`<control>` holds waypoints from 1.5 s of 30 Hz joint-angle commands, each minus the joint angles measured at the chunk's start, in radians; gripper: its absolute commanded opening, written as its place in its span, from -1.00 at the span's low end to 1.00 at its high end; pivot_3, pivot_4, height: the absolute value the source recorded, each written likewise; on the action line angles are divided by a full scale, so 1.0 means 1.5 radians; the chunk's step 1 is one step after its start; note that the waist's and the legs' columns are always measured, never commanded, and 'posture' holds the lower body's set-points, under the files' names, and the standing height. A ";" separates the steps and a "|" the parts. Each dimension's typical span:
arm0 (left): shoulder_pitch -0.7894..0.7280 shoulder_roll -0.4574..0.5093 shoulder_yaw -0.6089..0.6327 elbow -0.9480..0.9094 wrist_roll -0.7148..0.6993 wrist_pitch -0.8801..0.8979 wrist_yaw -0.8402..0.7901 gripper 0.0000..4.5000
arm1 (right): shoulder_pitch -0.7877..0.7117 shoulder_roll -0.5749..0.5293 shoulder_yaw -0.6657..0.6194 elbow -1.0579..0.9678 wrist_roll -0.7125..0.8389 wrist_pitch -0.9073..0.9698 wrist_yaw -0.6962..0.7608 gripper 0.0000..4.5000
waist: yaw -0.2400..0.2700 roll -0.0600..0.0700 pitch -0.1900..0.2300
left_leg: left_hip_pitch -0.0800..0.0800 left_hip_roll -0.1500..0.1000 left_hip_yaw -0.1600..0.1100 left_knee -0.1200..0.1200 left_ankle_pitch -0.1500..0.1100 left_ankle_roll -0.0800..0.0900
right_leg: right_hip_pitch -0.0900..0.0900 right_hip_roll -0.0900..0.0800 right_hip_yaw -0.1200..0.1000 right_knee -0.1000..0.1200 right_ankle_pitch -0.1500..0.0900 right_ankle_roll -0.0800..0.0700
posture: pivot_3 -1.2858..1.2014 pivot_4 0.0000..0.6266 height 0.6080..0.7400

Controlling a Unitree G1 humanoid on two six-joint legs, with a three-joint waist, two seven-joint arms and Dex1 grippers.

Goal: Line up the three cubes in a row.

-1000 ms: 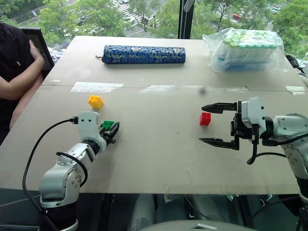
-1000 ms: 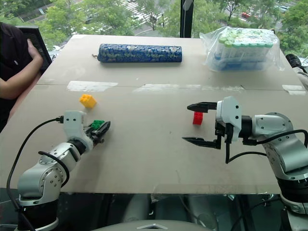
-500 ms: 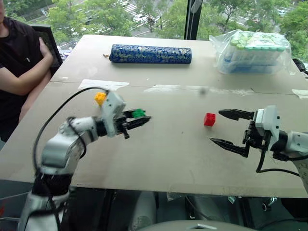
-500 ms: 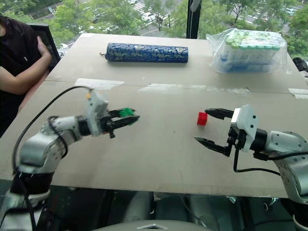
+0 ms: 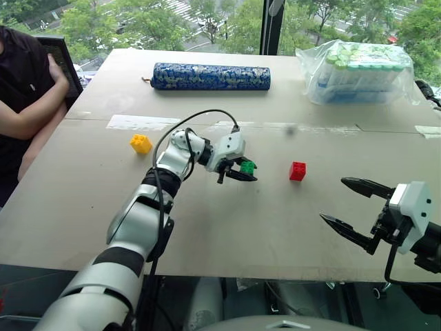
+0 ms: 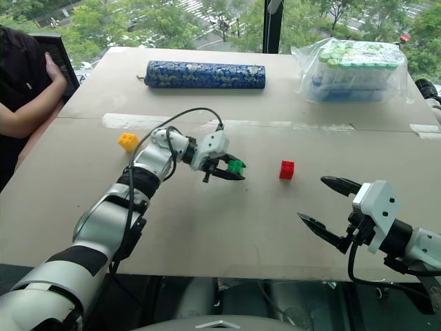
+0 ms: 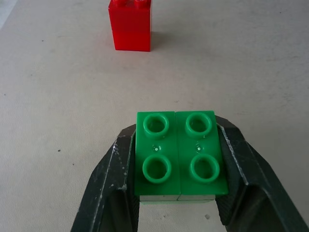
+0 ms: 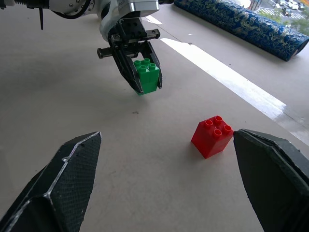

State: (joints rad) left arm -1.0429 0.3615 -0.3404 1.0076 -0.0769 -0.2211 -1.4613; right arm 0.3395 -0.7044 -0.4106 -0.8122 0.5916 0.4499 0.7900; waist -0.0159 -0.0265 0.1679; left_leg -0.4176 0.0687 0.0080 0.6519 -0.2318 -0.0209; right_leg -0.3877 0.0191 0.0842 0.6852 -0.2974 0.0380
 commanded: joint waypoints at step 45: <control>0.166 0.180 0.305 -0.366 -0.065 0.369 0.142 0.59 | -0.234 -0.113 0.009 0.170 0.121 0.032 0.088 1.00 | -0.026 0.000 0.001 | 0.003 0.001 0.000 0.001 0.000 0.000 | 0.000 0.000 0.000 0.006 0.000 0.000 | 0.03 -0.52 1.00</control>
State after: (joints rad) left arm -0.8420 0.5894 0.0223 0.6361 -0.1362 0.1849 -1.3906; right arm 0.0509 -0.8519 -0.3997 -0.5806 0.7109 0.4780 0.8780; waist -0.0546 -0.0258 0.1688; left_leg -0.4143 0.0709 0.0070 0.6535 -0.2316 -0.0212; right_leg -0.3875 0.0188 0.0828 0.6941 -0.2975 0.0377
